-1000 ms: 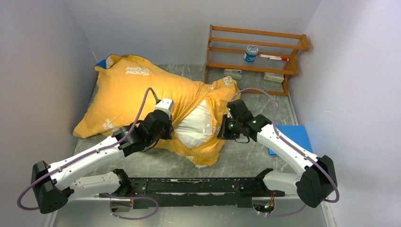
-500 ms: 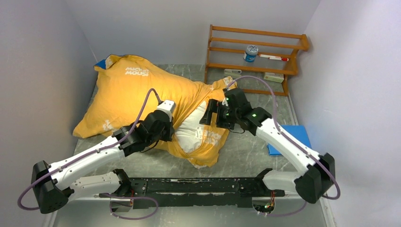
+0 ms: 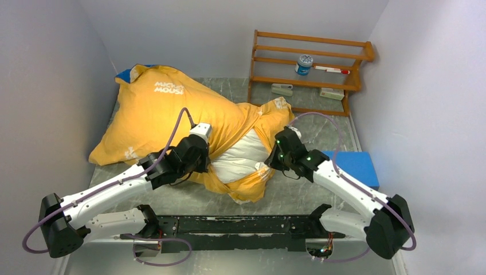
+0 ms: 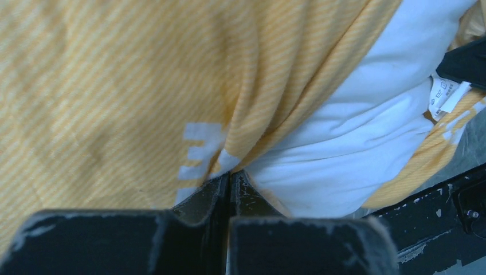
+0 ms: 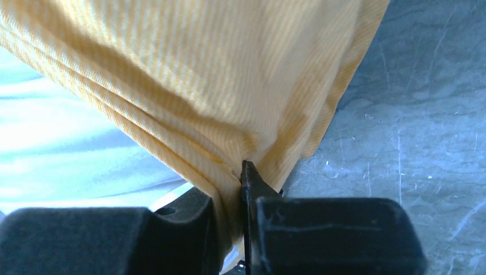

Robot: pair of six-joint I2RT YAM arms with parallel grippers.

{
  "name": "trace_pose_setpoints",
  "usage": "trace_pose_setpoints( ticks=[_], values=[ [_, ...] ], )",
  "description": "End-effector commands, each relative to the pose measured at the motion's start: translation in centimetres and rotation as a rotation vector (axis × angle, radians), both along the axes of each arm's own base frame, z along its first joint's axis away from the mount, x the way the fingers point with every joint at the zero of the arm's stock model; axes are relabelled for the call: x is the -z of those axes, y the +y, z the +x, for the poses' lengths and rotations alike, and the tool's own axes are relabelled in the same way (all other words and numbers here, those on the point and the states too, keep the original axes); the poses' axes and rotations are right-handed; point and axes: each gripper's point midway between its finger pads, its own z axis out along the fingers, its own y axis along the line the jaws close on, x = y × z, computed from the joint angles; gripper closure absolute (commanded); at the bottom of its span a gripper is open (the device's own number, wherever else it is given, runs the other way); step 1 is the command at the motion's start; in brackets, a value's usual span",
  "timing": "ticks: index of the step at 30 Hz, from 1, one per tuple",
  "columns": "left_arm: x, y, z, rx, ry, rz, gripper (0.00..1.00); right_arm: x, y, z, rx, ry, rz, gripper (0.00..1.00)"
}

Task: Remove the pillowcase from the pillow
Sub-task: Remove the pillow from the pillowcase.

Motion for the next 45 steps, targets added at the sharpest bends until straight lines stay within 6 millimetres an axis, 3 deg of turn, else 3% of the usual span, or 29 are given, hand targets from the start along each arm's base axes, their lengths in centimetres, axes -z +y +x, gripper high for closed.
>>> trace_pose_setpoints(
  ticks=[1, 3, 6, 11, 13, 16, 18, 22, 24, 26, 28, 30, 34, 37, 39, 42, 43, 45],
  values=[
    [2.0, 4.6, -0.9, -0.085, 0.043, 0.186, 0.95, 4.1, -5.9, -3.2, 0.113, 0.101, -0.18, 0.87],
    [1.8, 4.9, -0.9, -0.093, 0.039, 0.193, 0.95, 4.1, -5.4, -3.3, 0.116, 0.126, -0.138, 0.87],
    [1.9, 5.3, -1.0, -0.103, 0.035, 0.197, 0.95, 2.3, -3.8, -2.0, 0.117, 0.122, -0.068, 0.87],
    [1.8, 4.8, -1.5, -0.079, 0.05, 0.162, 0.95, 1.5, -2.0, -1.6, -0.012, 0.131, -0.052, 0.82],
    [2.0, 4.3, -1.7, -0.054, 0.051, 0.141, 0.95, 0.0, -2.1, -1.2, -0.036, 0.121, -0.08, 0.75],
    [1.9, 3.9, -1.6, -0.06, 0.036, 0.092, 0.95, -3.1, -2.1, -0.6, -0.06, 0.075, -0.084, 0.43],
    [1.7, 3.6, -1.7, -0.059, 0.032, 0.061, 0.95, -5.3, -1.5, 0.3, -0.064, 0.02, -0.062, 0.3],
    [1.7, 4.1, -1.9, -0.108, 0.053, 0.048, 0.95, -9.4, 0.3, 3.4, -0.068, -0.079, -0.013, 0.21],
    [1.6, 4.2, -2.0, -0.124, 0.063, 0.046, 0.95, -9.8, 0.9, 5.3, -0.049, -0.098, -0.022, 0.19],
    [1.4, 4.0, -1.9, -0.125, 0.063, 0.038, 0.95, -8.7, 1.4, 7.1, -0.043, -0.071, -0.061, 0.19],
    [1.0, 3.9, -1.6, -0.133, 0.058, 0.039, 0.95, -6.6, 1.9, 8.6, -0.067, -0.028, -0.127, 0.24],
    [0.7, 4.4, -1.2, -0.166, 0.055, 0.07, 0.95, -4.5, 0.4, 9.9, -0.032, 0.032, -0.265, 0.29],
    [0.3, 6.3, -0.7, -0.27, 0.048, 0.146, 0.95, -2.4, -5.9, 11.5, 0.144, 0.075, -0.547, 0.58],
    [-0.1, 7.4, -0.5, -0.301, 0.042, 0.197, 0.95, -2.5, -10.6, 11.9, 0.274, 0.088, -0.526, 0.86],
    [-0.4, 8.0, -0.1, -0.317, 0.04, 0.224, 0.95, -2.3, -12.5, 11.8, 0.321, 0.089, -0.435, 0.92],
    [-0.8, 8.7, 0.6, -0.331, 0.032, 0.25, 0.95, -1.1, -13.3, 10.7, 0.332, 0.107, -0.302, 0.9],
    [-1.0, 9.0, 0.9, -0.336, 0.027, 0.257, 0.95, -0.4, -12.9, 10.2, 0.315, 0.122, -0.269, 0.97],
    [-1.6, 8.7, 1.6, -0.314, 0.009, 0.257, 0.95, 0.8, -11.1, 9.2, 0.224, 0.153, -0.187, 1.0]
  ],
)
